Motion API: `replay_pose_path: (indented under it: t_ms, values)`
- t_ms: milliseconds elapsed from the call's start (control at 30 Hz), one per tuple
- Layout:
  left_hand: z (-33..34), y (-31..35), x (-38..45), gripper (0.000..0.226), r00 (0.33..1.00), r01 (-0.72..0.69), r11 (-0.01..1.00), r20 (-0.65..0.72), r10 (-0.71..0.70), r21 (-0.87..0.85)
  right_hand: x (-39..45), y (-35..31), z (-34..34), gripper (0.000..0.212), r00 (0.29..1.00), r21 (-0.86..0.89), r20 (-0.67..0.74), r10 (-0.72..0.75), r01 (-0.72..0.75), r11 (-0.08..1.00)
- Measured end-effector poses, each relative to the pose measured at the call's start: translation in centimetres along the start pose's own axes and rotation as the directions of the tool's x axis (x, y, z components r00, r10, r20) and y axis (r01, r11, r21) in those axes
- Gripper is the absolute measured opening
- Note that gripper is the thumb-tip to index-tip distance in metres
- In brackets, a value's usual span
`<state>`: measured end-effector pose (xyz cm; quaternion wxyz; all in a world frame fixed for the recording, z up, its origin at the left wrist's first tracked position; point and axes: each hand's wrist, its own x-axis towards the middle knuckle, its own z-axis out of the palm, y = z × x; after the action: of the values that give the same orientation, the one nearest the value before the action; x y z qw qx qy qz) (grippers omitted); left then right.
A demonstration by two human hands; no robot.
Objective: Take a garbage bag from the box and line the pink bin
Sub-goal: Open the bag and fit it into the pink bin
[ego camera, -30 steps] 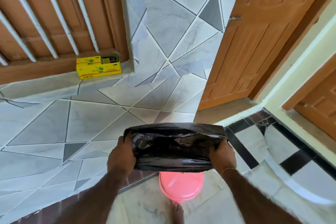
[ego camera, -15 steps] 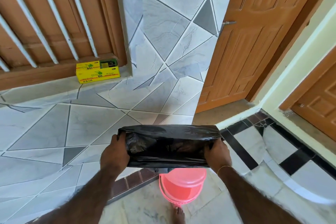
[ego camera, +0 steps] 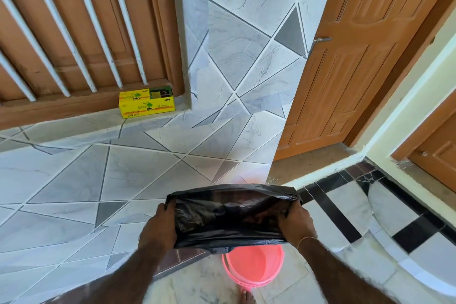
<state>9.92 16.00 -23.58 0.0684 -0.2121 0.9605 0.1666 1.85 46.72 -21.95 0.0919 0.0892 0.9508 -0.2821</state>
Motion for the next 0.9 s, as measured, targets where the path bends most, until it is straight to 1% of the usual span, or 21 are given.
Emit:
replay_pose_path:
  t_ms: [100, 167, 233, 300, 333, 367, 433, 500, 567, 667, 800, 900]
  values:
    - [2.1, 0.4, -0.4, 0.061, 0.997, -0.017, 0.999, 0.072, 0.015, 0.029, 0.3, 1.6, 0.6, 0.037, 0.998, -0.010, 0.005, 0.058, -0.058, 0.998]
    - [3.4, 0.9, -0.1, 0.063, 0.996, -0.014, 1.000, 0.087, 0.013, 0.017, 0.6, 2.8, 1.0, 0.035, 0.996, -0.021, 0.004, 0.091, -0.090, 0.996]
    - [4.6, 2.1, 0.3, 0.058, 0.994, -0.009, 1.000, 0.105, 0.009, -0.005, 1.3, 3.9, 1.4, 0.034, 0.991, -0.033, 0.014, 0.132, -0.131, 0.991]
    - [6.0, 3.3, 1.0, 0.051, 0.990, 0.047, 0.997, 0.136, -0.039, -0.055, 2.2, 5.0, 1.8, 0.035, 0.984, -0.032, 0.029, 0.176, -0.175, 0.984]
    - [6.6, 3.8, 1.3, 0.052, 0.987, 0.056, 0.996, 0.153, -0.044, -0.071, 2.6, 5.3, 1.9, 0.036, 0.980, -0.026, 0.037, 0.197, -0.196, 0.980]
    - [7.8, 4.2, 2.0, 0.060, 0.986, 0.027, 0.998, 0.166, -0.016, -0.063, 3.3, 5.8, 2.1, 0.038, 0.974, -0.026, 0.049, 0.223, -0.222, 0.975]
    - [10.2, 4.8, 3.2, 0.073, 0.981, -0.019, 1.000, 0.194, 0.022, -0.016, 4.8, 6.9, 2.7, 0.040, 0.962, -0.033, 0.062, 0.264, -0.263, 0.964]
    - [11.8, 5.3, 3.4, 0.077, 0.968, -0.048, 0.999, 0.246, 0.042, 0.019, 5.8, 7.9, 3.3, 0.039, 0.952, -0.053, 0.074, 0.297, -0.293, 0.954]
    - [13.3, 5.6, 3.1, 0.076, 0.952, -0.072, 0.997, 0.298, 0.061, 0.024, 6.6, 9.5, 4.1, 0.038, 0.935, -0.082, 0.095, 0.341, -0.334, 0.939]
    - [16.0, 4.9, 2.1, 0.071, 0.938, -0.066, 0.997, 0.339, 0.075, -0.040, 6.7, 11.9, 5.5, 0.037, 0.915, -0.130, 0.124, 0.383, -0.368, 0.921]
    - [19.1, 4.9, 2.6, 0.073, 0.923, -0.044, 0.999, 0.382, 0.043, -0.005, 7.8, 14.2, 7.6, 0.042, 0.894, -0.155, 0.156, 0.420, -0.398, 0.904]
    - [20.0, 5.7, 4.0, 0.073, 0.926, -0.034, 0.999, 0.376, 0.027, 0.011, 9.4, 14.6, 8.7, 0.042, 0.884, -0.129, 0.153, 0.443, -0.426, 0.895]
